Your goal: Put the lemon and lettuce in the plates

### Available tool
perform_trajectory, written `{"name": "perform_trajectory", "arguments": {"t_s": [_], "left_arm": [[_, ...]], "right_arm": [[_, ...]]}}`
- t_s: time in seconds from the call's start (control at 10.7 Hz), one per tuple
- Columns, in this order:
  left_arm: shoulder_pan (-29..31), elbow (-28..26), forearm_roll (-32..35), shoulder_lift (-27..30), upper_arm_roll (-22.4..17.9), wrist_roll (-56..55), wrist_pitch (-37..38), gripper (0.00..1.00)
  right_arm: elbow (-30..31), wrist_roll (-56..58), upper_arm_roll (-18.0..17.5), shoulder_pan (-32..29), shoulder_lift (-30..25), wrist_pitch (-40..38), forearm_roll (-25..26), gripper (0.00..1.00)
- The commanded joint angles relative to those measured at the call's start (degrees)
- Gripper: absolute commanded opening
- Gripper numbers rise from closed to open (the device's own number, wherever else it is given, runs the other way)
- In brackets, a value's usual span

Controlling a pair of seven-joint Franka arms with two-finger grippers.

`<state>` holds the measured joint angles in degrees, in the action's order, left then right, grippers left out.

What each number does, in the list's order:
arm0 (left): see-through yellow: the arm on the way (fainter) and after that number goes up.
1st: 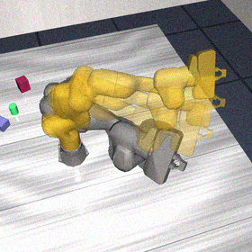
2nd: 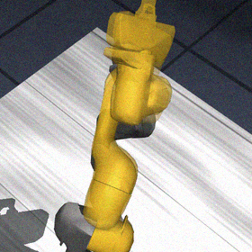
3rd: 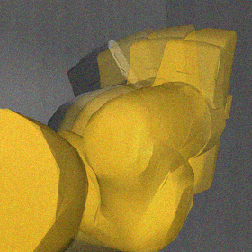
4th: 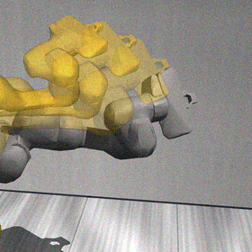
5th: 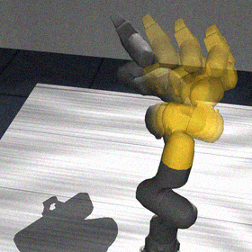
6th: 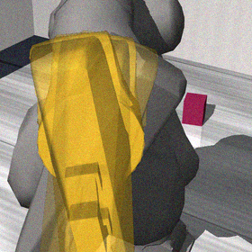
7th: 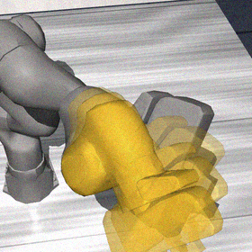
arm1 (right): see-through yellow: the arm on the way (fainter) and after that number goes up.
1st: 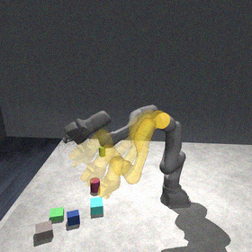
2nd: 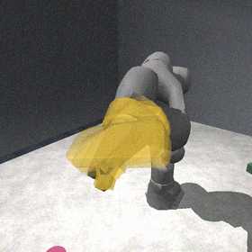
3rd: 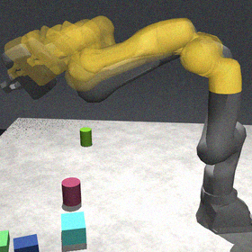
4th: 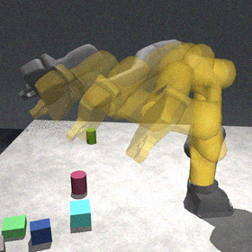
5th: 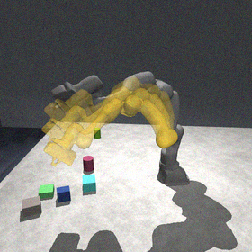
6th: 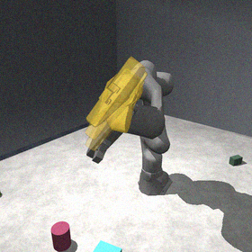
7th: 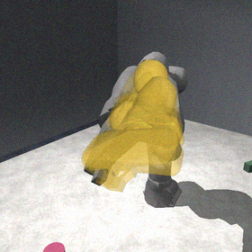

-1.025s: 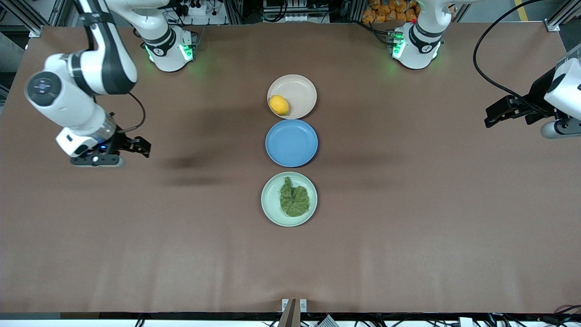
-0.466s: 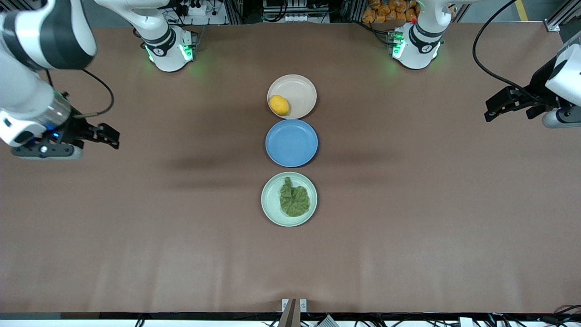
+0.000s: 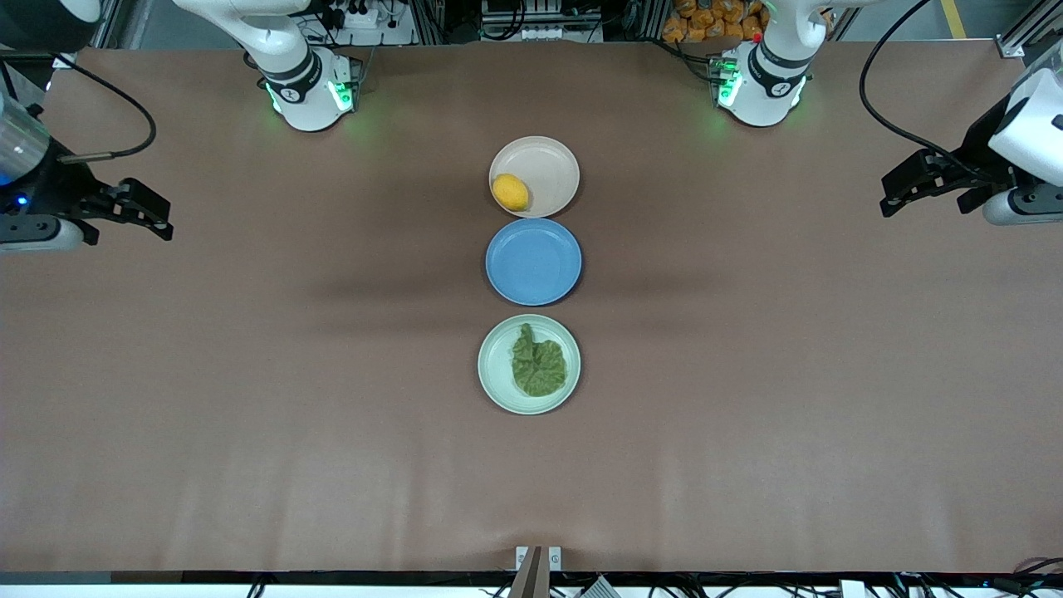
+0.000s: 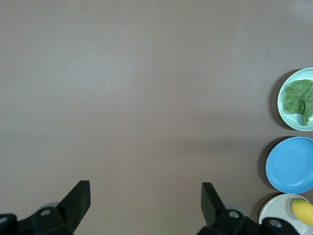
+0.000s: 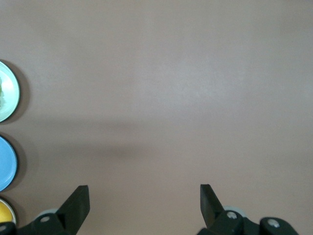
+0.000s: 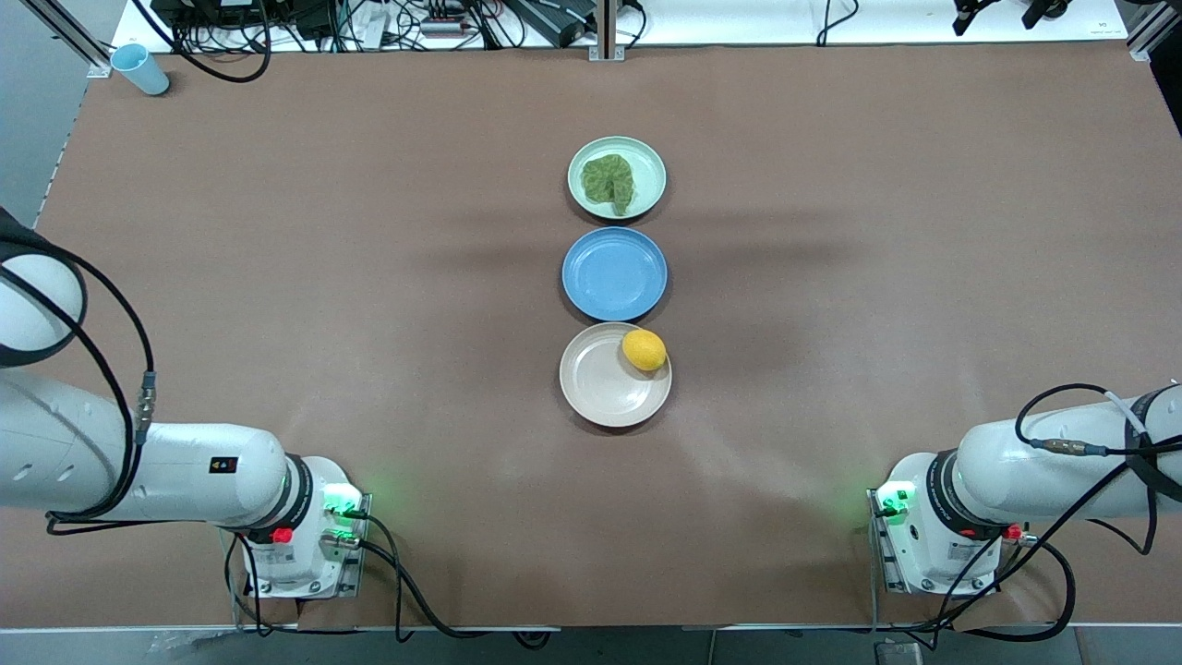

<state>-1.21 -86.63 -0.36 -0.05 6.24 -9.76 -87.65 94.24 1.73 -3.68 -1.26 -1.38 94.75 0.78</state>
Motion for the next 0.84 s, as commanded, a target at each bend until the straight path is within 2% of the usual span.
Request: {"name": "perform_trajectory", "arguments": {"t_s": [0.0,0.75], "left_arm": [[1.3,-1.6,-0.8,1.5,1.1,1.6,-0.9,1.0],[1.4,-1.1,1.2,1.8,1.6,1.9,-3.1,1.0]], "right_arm": [[-3.5,3.2,0.5,-1.6,0.2,-1.6,-2.5,1.0],[-5.5,3.0,0.9,-2.0,0.5,-5.4,-3.2,1.0]]}}
